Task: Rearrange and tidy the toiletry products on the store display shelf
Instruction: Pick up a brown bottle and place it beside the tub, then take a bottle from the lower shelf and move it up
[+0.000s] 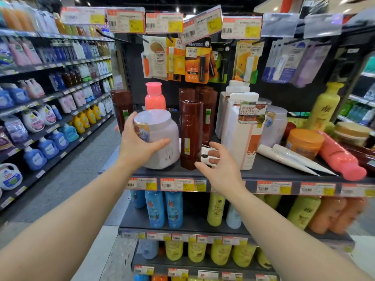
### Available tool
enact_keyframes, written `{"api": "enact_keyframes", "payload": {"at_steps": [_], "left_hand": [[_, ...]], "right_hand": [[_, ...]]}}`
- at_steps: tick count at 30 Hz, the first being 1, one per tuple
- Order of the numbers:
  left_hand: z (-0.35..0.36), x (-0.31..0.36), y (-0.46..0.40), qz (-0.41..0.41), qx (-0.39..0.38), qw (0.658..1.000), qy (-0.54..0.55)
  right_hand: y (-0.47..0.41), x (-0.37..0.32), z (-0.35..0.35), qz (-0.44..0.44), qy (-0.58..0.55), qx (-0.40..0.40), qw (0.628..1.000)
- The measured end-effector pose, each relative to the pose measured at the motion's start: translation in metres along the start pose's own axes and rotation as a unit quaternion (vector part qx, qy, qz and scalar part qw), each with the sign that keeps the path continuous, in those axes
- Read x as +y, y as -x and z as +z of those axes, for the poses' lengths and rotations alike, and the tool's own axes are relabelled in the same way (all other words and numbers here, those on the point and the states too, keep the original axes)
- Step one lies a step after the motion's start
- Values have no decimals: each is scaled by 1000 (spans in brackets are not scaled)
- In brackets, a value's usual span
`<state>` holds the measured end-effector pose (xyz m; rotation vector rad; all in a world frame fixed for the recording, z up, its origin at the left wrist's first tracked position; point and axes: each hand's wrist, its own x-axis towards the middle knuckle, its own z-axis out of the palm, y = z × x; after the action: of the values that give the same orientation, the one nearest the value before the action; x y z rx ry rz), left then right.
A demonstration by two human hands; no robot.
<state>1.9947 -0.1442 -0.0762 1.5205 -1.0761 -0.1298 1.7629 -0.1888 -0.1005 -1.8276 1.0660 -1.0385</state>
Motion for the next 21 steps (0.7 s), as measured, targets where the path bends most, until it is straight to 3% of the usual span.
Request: {"api": "enact_keyframes", "payload": {"at_steps": [5, 11, 15, 21], "left_hand": [[-36, 26, 4, 2, 23, 1000, 11], [-61, 39, 49, -11, -21, 1000, -4], [-42, 43, 76, -5, -54, 998, 10], [20, 59, 100, -9, -92, 995, 44]], "right_hand": [[4, -19, 10, -46, -7, 3, 999], [9, -35, 29, -60, -66, -134, 987], [16, -34, 17, -73, -86, -209, 971], [23, -2, -50, -58, -48, -207, 975]]}}
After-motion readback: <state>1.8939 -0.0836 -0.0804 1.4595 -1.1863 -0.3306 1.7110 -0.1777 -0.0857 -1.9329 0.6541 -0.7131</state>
